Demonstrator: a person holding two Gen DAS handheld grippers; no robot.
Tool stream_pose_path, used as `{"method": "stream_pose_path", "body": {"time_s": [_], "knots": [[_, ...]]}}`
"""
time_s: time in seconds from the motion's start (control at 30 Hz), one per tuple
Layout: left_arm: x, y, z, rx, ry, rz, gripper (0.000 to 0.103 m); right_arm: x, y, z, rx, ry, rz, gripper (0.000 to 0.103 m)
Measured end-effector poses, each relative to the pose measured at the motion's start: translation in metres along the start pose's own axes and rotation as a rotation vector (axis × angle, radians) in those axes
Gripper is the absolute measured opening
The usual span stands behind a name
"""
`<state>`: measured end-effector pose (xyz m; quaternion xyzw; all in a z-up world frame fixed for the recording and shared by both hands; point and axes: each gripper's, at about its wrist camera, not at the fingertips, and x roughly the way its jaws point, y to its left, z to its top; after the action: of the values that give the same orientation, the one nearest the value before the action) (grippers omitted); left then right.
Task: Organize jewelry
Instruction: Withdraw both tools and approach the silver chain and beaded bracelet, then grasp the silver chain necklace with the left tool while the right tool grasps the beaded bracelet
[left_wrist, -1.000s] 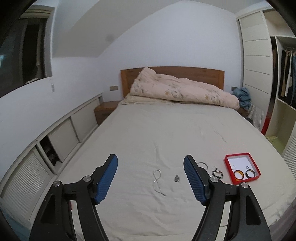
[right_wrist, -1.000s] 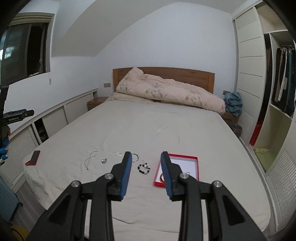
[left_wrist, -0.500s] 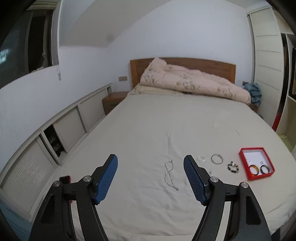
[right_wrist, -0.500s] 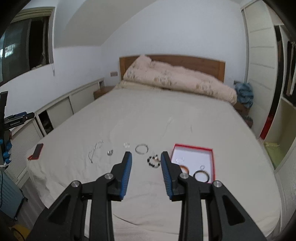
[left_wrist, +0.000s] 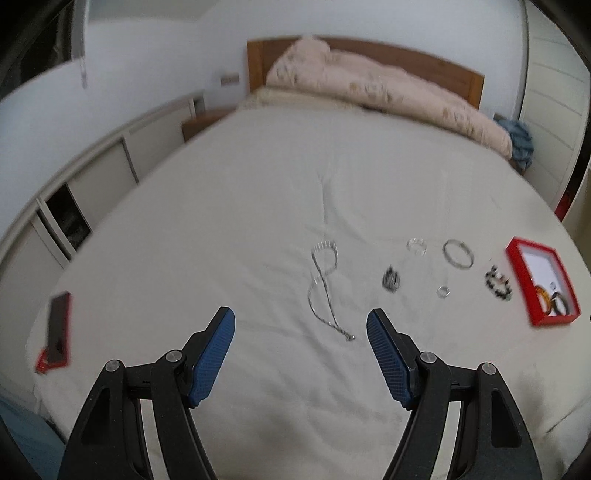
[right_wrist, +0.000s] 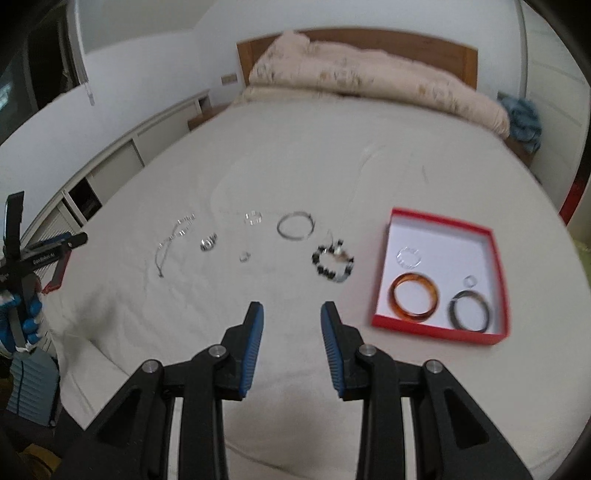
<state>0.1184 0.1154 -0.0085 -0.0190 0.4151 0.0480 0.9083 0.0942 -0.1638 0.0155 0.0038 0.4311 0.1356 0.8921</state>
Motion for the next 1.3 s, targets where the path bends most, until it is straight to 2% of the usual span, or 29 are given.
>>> {"method": "stream_pose_path", "body": {"time_s": [0.13,0.33,0.47,0.7,0.93,1.1,1.2,1.23,1.3], "knots": [[0.053,-0.005,0.002,-0.038,0.061,-0.005,0.073,0.047,-0.008,0.012,0.0,0.054,0.016,0.031],[0.109,-0.007,0.013,-0.042,0.113,-0.008,0.073,0.111,-0.017,0.031,-0.003,0.107,0.046,0.031],[0.137,-0.012,0.021,-0.026,0.138,0.0,0.073,0.153,-0.022,0.042,-0.009,0.135,0.053,0.031],[0.177,-0.022,0.021,0.029,0.188,0.016,0.073,0.191,-0.032,0.051,-0.007,0.161,0.053,0.031],[0.188,-0.023,0.014,0.041,0.18,0.002,0.07,0.223,-0.042,0.043,0.018,0.211,0.062,0.031],[0.191,-0.022,0.012,0.061,0.163,-0.01,0.067,0.235,-0.039,0.044,0.019,0.194,0.077,0.031],[0.194,-0.023,0.013,0.062,0.151,-0.009,0.06,0.239,-0.037,0.046,0.017,0.188,0.084,0.03],[0.194,-0.024,0.014,0.064,0.147,-0.007,0.054,0.241,-0.037,0.048,0.017,0.186,0.086,0.03],[0.198,-0.027,0.018,0.069,0.146,-0.005,0.045,0.243,-0.038,0.049,0.022,0.182,0.084,0.023]]}}
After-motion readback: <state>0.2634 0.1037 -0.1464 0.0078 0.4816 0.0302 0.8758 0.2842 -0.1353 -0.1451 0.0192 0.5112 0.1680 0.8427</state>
